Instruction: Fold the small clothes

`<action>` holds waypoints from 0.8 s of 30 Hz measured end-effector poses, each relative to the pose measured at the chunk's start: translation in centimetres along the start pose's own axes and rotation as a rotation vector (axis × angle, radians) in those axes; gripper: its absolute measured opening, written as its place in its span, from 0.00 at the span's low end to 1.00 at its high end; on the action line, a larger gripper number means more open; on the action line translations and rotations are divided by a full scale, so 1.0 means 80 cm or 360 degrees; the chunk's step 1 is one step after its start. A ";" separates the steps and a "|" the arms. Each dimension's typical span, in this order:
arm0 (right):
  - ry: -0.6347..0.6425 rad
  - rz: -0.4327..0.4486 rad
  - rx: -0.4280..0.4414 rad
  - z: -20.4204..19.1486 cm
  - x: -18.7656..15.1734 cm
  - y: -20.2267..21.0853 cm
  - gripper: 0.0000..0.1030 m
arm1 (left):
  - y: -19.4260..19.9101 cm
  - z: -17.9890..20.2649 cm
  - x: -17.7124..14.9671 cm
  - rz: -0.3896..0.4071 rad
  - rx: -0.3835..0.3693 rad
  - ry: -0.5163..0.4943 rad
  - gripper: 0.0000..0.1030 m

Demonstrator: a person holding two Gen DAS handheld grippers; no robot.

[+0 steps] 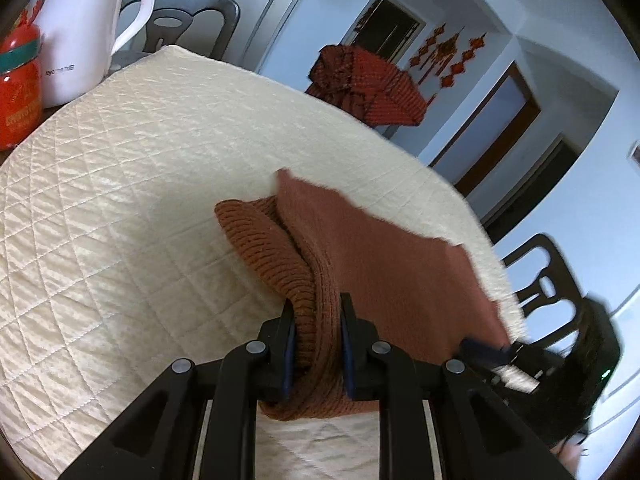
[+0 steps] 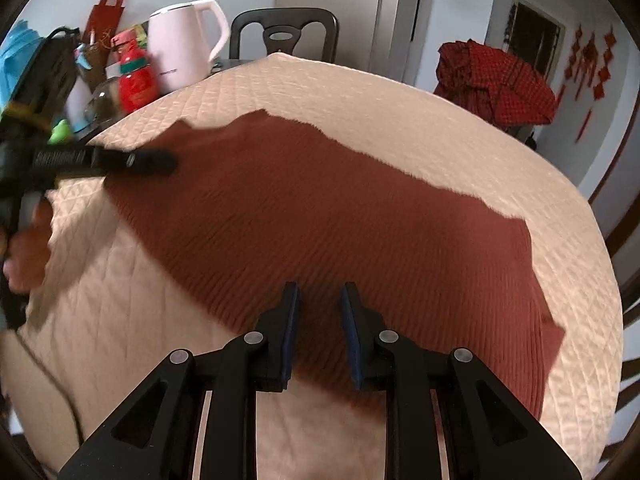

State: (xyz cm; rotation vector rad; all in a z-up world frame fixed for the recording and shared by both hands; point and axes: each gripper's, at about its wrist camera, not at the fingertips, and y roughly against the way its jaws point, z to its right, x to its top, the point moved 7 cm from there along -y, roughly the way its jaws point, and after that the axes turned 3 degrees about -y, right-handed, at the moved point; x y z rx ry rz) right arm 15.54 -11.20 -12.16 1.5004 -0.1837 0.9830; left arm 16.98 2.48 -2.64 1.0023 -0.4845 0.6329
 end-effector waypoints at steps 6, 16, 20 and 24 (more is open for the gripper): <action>-0.0240 0.0081 0.0012 0.041 -0.019 0.031 0.22 | 0.015 0.046 0.029 0.0044 -0.0199 0.0004 0.19; -0.0576 0.0241 -0.0053 0.120 -0.046 0.092 0.22 | -0.024 0.204 0.055 -0.0011 -0.0477 -0.0228 0.19; -0.0688 0.0244 -0.0062 0.141 -0.063 0.099 0.22 | -0.085 0.252 0.023 -0.0192 -0.0525 -0.0309 0.19; -0.0788 0.0236 -0.0025 0.154 -0.081 0.101 0.22 | -0.153 0.266 -0.026 -0.0458 -0.0527 -0.0324 0.16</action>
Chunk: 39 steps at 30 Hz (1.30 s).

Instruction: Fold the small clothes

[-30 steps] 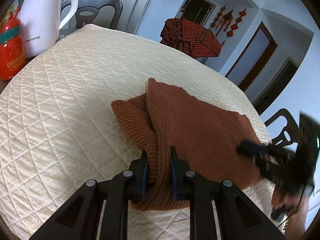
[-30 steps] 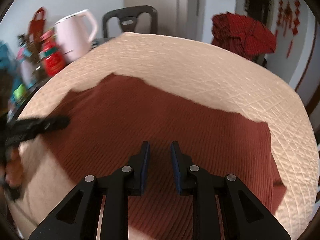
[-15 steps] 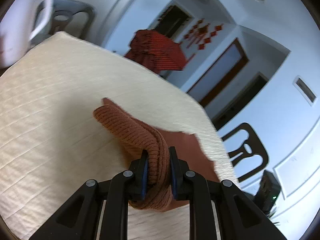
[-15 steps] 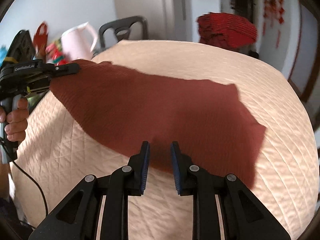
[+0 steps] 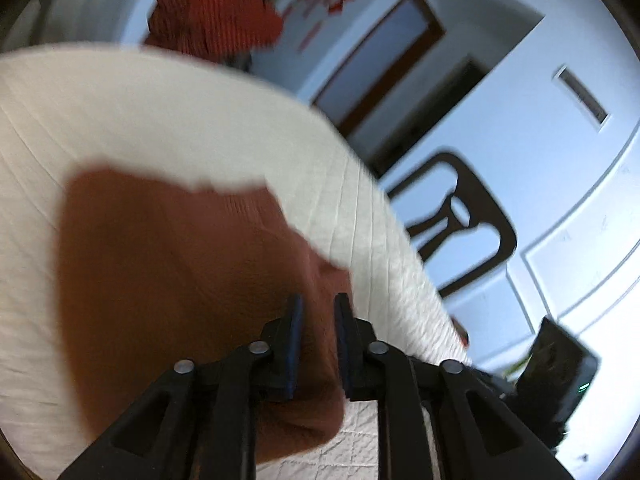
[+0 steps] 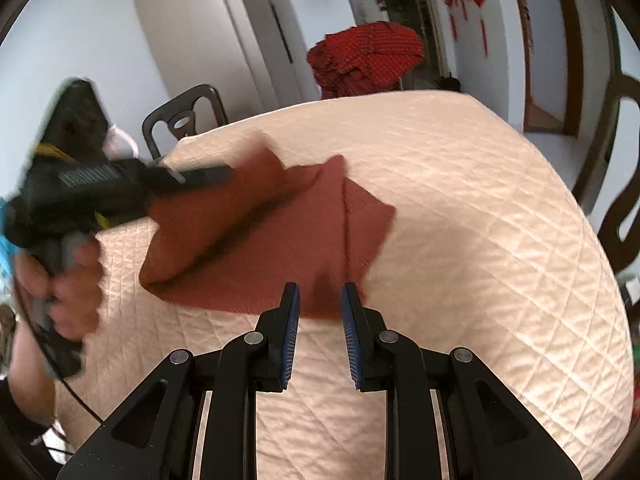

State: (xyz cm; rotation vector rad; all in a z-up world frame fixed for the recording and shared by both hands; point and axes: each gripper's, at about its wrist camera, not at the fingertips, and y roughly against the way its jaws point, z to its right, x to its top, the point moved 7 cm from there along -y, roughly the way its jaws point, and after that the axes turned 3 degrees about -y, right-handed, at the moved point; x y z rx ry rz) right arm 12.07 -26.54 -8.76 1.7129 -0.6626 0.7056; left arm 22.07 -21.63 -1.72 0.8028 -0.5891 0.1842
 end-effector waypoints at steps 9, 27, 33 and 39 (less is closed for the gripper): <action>-0.0235 0.0043 0.0355 -0.005 0.012 0.008 0.35 | 0.084 0.004 -0.002 0.0214 0.0062 -0.0147 0.34; -0.0311 -0.0197 0.0424 -0.050 0.030 -0.084 0.53 | 0.103 -0.062 -0.058 0.0250 0.0482 -0.0266 0.34; -0.0320 -0.0172 0.0415 -0.045 0.043 -0.103 0.47 | 0.100 -0.063 -0.059 0.0254 0.0495 -0.0271 0.34; -0.0310 -0.0197 0.0402 -0.044 0.043 -0.110 0.21 | 0.099 -0.063 -0.062 0.0260 0.0497 -0.0274 0.34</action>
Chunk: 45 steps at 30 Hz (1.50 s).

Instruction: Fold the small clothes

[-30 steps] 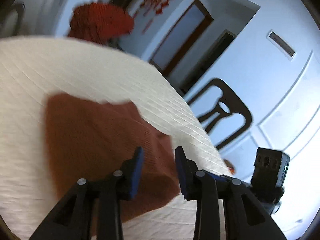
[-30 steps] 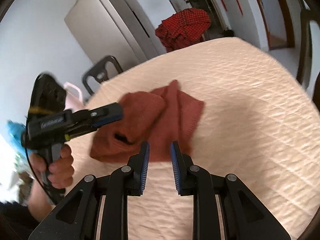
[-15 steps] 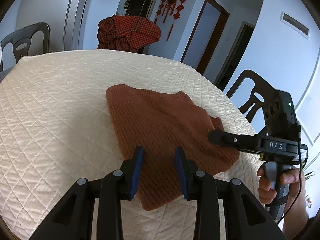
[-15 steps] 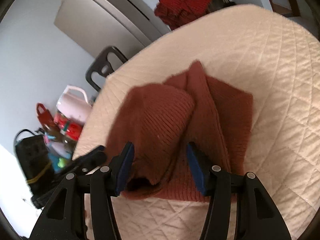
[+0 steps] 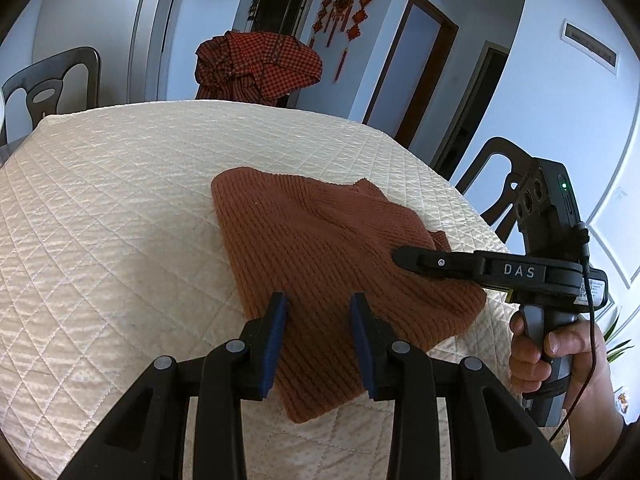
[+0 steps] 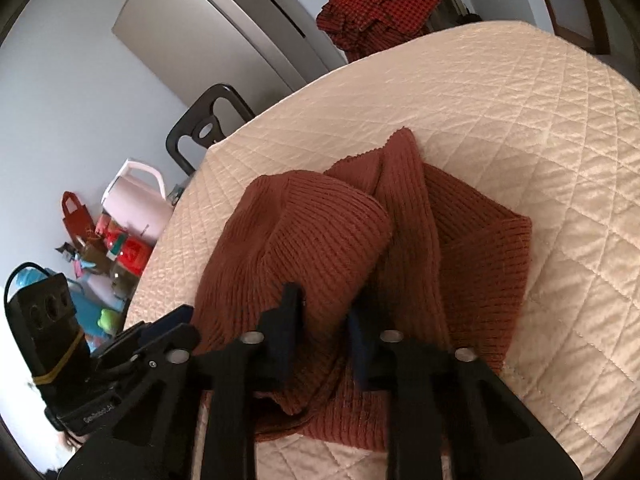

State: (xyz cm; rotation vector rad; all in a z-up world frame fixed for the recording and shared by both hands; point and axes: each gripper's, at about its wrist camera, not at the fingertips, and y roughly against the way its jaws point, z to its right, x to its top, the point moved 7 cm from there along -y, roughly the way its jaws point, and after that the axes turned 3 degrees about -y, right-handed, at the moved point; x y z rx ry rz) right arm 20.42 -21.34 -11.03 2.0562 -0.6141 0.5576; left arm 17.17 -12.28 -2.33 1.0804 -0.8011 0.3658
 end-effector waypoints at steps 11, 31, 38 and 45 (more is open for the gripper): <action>0.0078 0.0012 -0.0024 -0.012 -0.001 0.003 0.16 | 0.001 0.000 -0.004 0.0004 0.0009 0.0006 0.35; 0.0065 0.0092 -0.0082 0.037 0.020 0.060 0.12 | 0.009 0.031 0.009 0.0013 -0.0090 -0.0067 0.35; -0.0049 0.0083 -0.0096 0.065 0.011 0.057 0.18 | 0.008 0.030 0.008 -0.0003 -0.0087 -0.0049 0.35; 0.0095 0.0302 -0.0222 0.029 0.020 0.106 0.19 | 0.016 0.043 0.034 0.0089 -0.0042 -0.0108 0.34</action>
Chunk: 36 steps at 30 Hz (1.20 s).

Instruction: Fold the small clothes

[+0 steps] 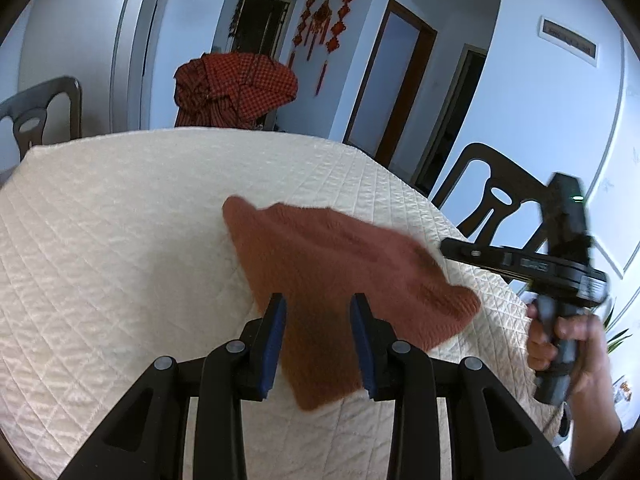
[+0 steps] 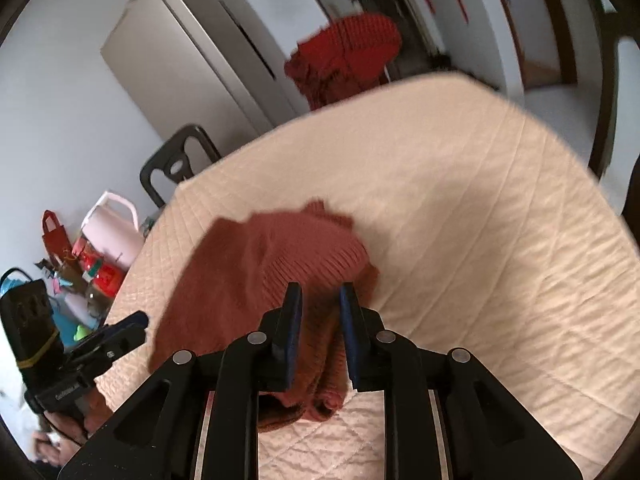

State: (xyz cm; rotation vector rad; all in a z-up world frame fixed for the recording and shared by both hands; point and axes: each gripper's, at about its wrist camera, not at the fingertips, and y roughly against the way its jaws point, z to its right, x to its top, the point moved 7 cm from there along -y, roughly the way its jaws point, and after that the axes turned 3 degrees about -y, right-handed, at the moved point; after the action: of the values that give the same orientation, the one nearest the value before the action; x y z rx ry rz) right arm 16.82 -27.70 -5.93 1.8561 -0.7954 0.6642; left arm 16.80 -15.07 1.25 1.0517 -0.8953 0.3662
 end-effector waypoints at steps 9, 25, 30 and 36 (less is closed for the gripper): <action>0.0256 -0.0135 0.0037 -0.028 -0.050 -0.019 0.09 | -0.056 0.000 -0.005 -0.0107 0.0068 -0.0058 0.34; 0.0154 -0.0073 0.0058 -0.015 -0.024 -0.017 0.07 | -0.038 -0.008 -0.007 -0.0078 0.0099 0.0032 0.30; 0.0122 -0.0058 0.0000 -0.006 0.009 -0.045 0.07 | -0.053 -0.018 0.037 -0.0032 0.0154 0.0022 0.30; 0.0012 -0.0144 -0.0106 0.030 0.010 -0.092 0.06 | -0.102 -0.050 0.007 -0.0199 0.0264 0.0059 0.35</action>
State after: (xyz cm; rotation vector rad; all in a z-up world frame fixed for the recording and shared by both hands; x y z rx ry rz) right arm 23.22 -27.78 -10.42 1.8169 -0.7161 0.5806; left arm 24.26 -15.57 -3.94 1.2438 -0.7716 0.3583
